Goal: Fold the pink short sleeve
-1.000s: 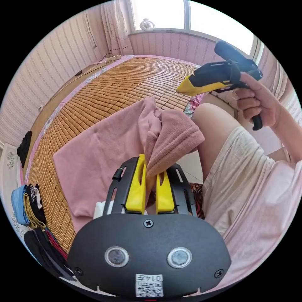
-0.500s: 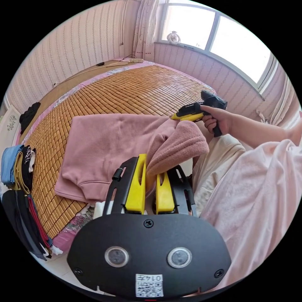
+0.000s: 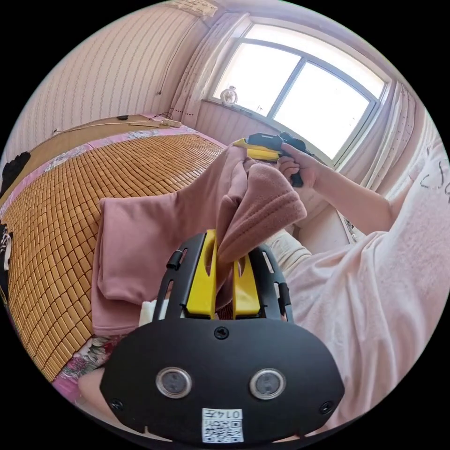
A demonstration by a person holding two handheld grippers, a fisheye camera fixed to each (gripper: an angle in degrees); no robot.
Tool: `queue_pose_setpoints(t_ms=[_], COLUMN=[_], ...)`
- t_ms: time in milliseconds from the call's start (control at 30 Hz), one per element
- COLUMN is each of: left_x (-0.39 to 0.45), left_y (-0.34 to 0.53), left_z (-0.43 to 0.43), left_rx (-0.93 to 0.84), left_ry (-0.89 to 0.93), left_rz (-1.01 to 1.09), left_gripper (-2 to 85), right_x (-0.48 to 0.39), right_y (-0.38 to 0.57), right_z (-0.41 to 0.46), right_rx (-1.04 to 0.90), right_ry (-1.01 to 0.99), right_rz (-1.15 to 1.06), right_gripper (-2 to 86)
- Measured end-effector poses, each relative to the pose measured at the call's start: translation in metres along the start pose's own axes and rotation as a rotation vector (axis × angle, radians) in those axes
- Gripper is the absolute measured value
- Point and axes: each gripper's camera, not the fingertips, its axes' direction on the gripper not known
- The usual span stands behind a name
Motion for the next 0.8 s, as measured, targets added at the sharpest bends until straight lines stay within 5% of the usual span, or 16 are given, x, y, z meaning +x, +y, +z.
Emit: queue_pose_setpoints(t_ms=[233, 367, 467, 633, 800], left_x=[-0.061, -0.116, -0.144, -0.160, -0.157], left_y=[0.021, 0.041, 0.054, 0.060, 0.033], left_z=[-0.024, -0.025, -0.038, -0.074, -0.080], left_rx=[-0.024, -0.209, -0.221, -0.113, -0.013], left_ry=[-0.156, -0.365, -0.349, -0.391, -0.319], left_rz=[-0.274, -0.640, -0.824, -0.901, -0.710], left_gripper=[5.9, 8.3, 8.0, 6.4, 3.6], right_x=[-0.072, -0.056, -0.058, -0.106, -0.134], right_y=[-0.037, -0.044, -0.045, -0.026, 0.007], right_z=[0.161, 0.262, 0.282, 0.279, 0.309], right_rx=[-0.169, -0.258, -0.285, -0.302, -0.412], right_ry=[0.128, 0.120, 0.111, 0.417, 0.589], right_rz=[-0.164, -0.042, -0.039, -0.387, -0.665], right_gripper=[6.9, 7.9, 6.5, 2.8, 0.1])
